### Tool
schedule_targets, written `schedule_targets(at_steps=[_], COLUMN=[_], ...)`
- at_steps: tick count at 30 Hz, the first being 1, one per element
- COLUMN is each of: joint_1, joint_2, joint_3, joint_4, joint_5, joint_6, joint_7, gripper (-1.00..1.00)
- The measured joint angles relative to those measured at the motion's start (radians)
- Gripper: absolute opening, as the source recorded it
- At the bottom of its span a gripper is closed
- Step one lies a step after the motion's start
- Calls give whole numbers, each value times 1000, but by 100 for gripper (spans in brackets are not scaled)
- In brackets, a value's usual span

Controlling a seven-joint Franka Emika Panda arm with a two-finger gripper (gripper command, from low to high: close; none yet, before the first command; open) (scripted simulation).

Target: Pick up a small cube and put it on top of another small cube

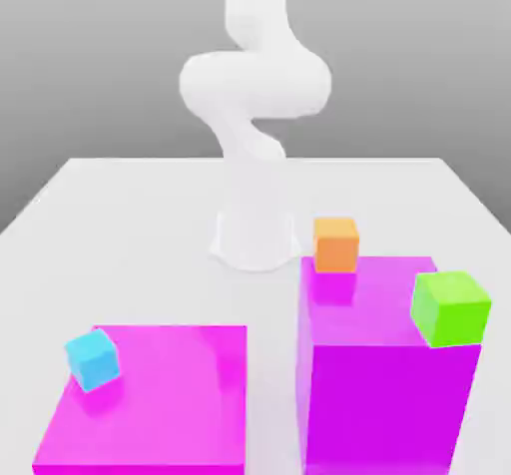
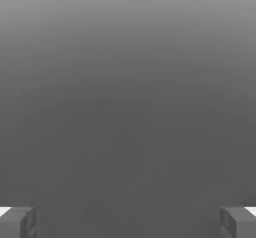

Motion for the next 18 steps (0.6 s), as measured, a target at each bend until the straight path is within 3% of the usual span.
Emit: schedule_targets(at_steps=[18], joint_1=[387], joint_2=[649], joint_3=[302], joint_4=[-281], joint_5=[268], joint_6=[88], joint_7=[-59], gripper=[0])
